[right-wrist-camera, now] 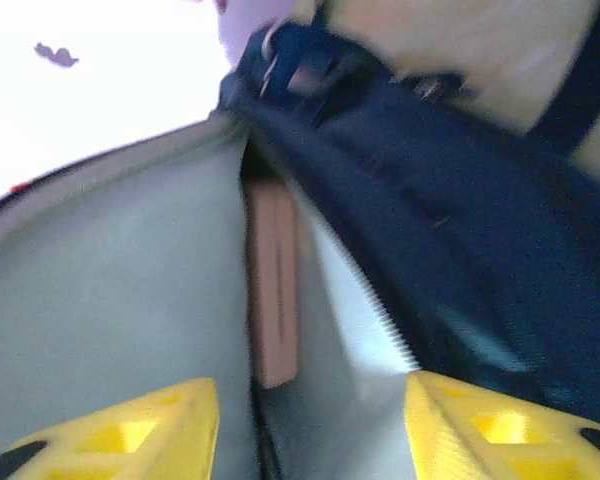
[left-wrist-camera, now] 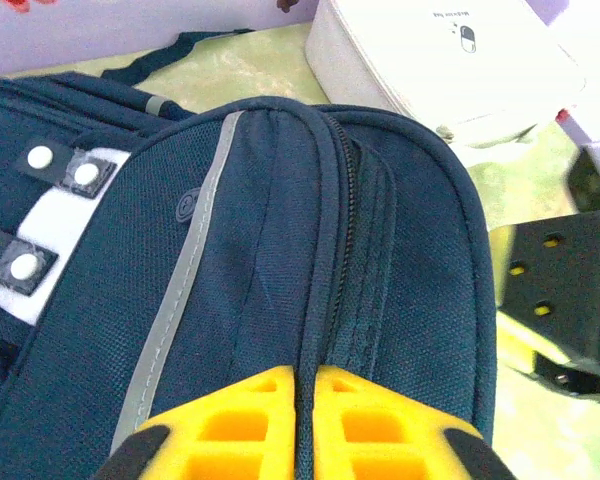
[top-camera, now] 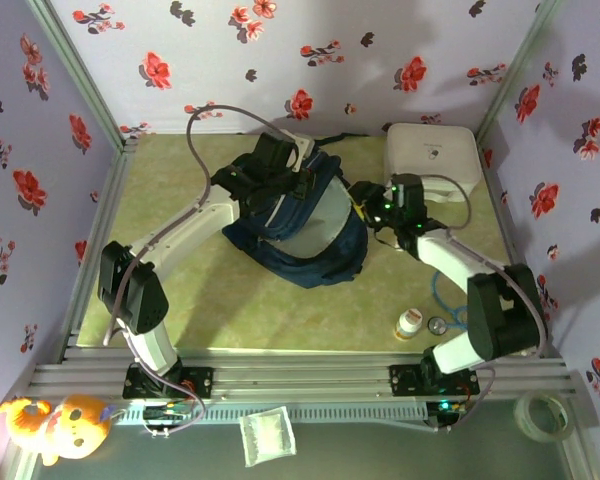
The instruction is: Pack books, pencil case, and school supplies into a backpack
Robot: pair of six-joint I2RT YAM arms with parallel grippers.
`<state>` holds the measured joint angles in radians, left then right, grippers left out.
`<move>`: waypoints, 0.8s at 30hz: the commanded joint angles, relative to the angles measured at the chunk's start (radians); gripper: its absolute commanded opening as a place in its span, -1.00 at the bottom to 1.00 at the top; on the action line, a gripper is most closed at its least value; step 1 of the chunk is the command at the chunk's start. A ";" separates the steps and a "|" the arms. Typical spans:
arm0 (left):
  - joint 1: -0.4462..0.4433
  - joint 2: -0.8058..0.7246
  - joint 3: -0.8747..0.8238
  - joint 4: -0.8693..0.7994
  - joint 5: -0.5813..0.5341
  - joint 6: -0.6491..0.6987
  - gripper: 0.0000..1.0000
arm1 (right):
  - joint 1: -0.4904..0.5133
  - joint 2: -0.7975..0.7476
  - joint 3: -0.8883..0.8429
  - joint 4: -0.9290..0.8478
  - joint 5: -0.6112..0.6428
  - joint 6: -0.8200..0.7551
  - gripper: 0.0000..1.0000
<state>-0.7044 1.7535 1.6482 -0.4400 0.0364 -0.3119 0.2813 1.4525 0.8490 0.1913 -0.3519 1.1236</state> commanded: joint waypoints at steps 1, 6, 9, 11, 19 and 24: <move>0.023 0.011 -0.008 0.070 0.036 -0.075 -0.70 | -0.013 -0.077 0.003 -0.204 0.121 -0.118 0.16; 0.060 -0.017 -0.070 0.084 0.075 -0.143 -0.07 | -0.011 -0.125 0.029 -0.192 0.113 -0.174 0.35; 0.088 -0.055 -0.137 0.101 0.073 -0.186 0.25 | 0.008 -0.115 0.048 -0.179 0.085 -0.208 0.44; 0.122 -0.085 -0.199 0.121 0.072 -0.234 0.35 | 0.029 -0.100 0.061 -0.180 0.085 -0.233 0.48; 0.272 -0.249 -0.534 0.197 0.030 -0.456 0.42 | 0.112 -0.036 0.115 -0.282 0.139 -0.295 0.49; 0.292 -0.323 -0.694 0.242 0.025 -0.538 0.34 | 0.140 -0.003 0.124 -0.294 0.140 -0.303 0.50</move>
<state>-0.4080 1.4761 1.0061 -0.2623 0.0708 -0.7605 0.4080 1.4265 0.9401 -0.0666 -0.2386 0.8555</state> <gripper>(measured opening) 0.679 0.746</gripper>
